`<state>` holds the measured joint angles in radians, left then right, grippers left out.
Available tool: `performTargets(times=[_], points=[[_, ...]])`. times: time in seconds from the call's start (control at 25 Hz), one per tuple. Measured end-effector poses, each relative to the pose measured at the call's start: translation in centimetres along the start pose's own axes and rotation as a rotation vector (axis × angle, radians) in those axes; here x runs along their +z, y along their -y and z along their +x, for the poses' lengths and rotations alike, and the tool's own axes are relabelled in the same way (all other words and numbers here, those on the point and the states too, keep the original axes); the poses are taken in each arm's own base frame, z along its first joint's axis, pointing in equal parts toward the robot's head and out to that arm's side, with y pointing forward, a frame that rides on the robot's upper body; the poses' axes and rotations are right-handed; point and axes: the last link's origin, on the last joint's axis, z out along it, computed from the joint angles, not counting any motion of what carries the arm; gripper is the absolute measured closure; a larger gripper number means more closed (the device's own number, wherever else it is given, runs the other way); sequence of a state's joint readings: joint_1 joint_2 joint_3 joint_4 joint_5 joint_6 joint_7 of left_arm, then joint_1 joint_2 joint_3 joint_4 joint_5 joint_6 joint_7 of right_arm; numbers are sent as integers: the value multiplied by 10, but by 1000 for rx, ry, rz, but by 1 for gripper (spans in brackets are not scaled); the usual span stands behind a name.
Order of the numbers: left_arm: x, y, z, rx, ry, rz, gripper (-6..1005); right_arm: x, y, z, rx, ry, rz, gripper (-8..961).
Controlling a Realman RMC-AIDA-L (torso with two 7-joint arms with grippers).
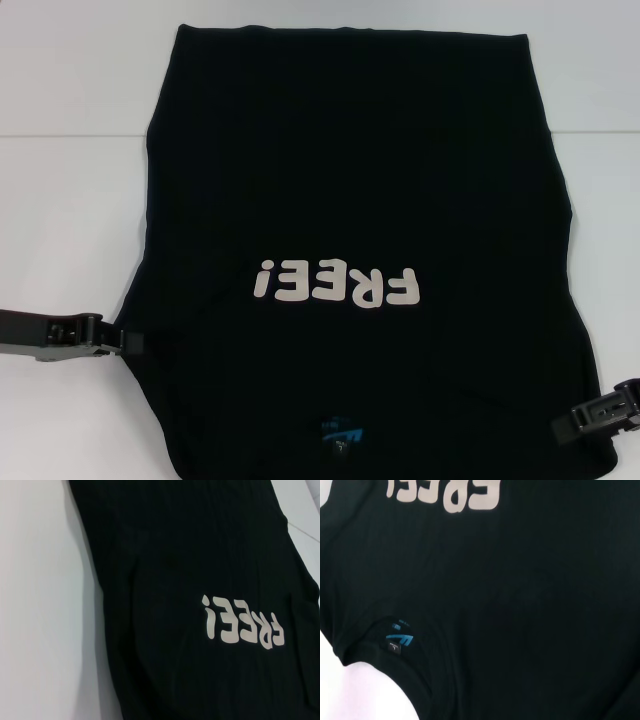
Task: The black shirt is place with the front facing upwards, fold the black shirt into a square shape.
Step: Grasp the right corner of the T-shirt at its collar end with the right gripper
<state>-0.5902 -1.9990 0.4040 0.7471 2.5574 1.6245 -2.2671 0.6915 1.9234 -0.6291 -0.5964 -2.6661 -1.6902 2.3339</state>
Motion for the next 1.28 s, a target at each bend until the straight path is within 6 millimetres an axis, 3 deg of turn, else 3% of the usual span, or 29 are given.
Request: performTargets(times=[0.4, 0.8, 1.28], points=[[-1, 0, 1, 1, -5, 0, 966, -1, -1, -2, 3, -9, 7, 65], [-1, 0, 1, 1, -8, -1, 966, -26, 14, 8, 55, 39, 8, 75], [-1, 0, 1, -1, -10, -1, 966, -21, 20, 17, 79, 29, 19, 88]])
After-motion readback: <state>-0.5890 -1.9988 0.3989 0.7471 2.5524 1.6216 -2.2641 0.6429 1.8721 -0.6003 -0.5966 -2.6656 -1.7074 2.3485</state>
